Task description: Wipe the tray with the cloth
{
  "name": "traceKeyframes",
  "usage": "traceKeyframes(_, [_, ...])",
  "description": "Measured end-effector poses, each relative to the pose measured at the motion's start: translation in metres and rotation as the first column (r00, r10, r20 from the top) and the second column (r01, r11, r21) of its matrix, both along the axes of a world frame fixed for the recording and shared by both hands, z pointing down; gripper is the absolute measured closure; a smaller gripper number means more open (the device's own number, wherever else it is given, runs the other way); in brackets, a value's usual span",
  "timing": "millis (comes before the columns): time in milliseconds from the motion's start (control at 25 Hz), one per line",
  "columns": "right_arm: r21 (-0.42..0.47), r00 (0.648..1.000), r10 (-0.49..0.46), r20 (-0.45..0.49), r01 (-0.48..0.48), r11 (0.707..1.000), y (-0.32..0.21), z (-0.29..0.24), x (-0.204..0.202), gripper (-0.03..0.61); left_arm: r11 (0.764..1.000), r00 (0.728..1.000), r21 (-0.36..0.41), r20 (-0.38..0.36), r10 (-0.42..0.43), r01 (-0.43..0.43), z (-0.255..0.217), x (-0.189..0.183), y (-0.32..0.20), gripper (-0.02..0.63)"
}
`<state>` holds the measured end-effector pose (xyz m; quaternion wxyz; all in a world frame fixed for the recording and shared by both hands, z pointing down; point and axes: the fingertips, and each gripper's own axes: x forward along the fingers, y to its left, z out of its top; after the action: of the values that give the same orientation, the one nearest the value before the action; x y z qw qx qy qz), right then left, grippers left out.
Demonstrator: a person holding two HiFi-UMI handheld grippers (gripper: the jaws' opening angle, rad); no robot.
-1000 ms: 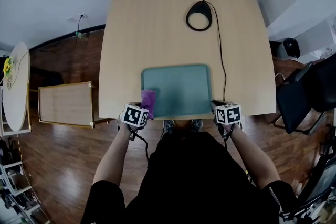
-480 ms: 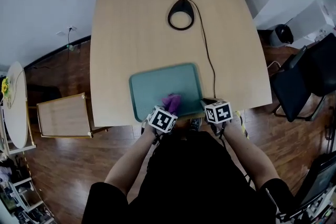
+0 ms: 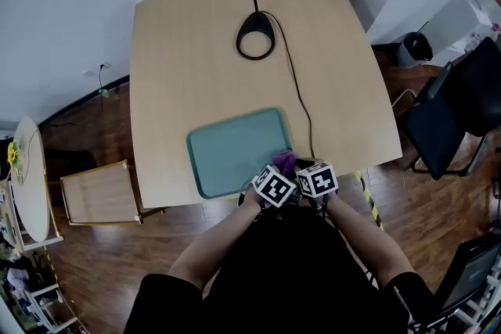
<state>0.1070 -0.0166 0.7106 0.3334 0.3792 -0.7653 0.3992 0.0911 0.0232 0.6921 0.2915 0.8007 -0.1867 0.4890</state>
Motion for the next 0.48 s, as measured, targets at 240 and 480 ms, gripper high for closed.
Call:
traceKeyframes(240, [-0.003,0.999,-0.034,-0.004,0.034,0.999,0.001,0.001,-0.001,0.543,0.932,0.943,0.14,0.062,0.328,-0.334,0.003,-0.013,-0.022,0.505])
traceKeyframes(480, [-0.01,0.999,-0.043,-0.006,0.043,0.999,0.003,-0.001,-0.002,0.541,0.873,0.892,0.22,0.237,0.384,-0.435,0.006,-0.04,-0.115,0.506])
